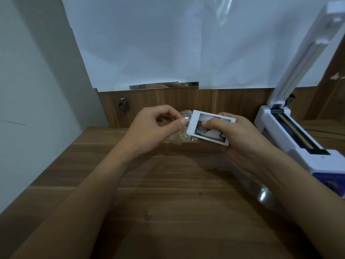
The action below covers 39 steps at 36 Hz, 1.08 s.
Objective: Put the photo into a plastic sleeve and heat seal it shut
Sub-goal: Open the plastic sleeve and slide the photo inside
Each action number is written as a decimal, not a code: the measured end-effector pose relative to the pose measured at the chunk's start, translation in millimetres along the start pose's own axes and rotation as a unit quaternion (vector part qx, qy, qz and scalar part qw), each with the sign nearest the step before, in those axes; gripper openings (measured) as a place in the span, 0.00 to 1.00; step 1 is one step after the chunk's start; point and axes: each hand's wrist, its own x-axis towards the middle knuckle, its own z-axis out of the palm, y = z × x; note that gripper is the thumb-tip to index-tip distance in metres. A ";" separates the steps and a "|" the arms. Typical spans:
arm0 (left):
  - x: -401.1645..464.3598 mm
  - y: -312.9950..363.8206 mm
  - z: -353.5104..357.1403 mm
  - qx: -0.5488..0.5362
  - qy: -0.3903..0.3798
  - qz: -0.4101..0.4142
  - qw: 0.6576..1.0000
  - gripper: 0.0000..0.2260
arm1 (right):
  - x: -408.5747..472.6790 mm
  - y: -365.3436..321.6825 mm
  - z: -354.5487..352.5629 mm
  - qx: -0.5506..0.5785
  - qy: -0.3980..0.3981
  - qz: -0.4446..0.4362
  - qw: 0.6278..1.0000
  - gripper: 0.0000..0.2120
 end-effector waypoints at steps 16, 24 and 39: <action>2.5 -2.6 -2.0 -0.073 -0.026 -0.031 0.997 0.07 | -5.2 -6.4 -0.2 -0.065 -0.013 -0.019 0.998 0.16; 3.0 -4.3 -3.0 -0.094 -0.012 -0.018 0.995 0.06 | -4.6 -8.2 -4.3 -0.084 -0.041 -0.015 0.995 0.16; 2.3 -5.9 0.1 -0.142 -0.062 -0.020 0.988 0.05 | 0.5 -3.7 -9.8 -0.088 -0.078 -0.010 0.993 0.08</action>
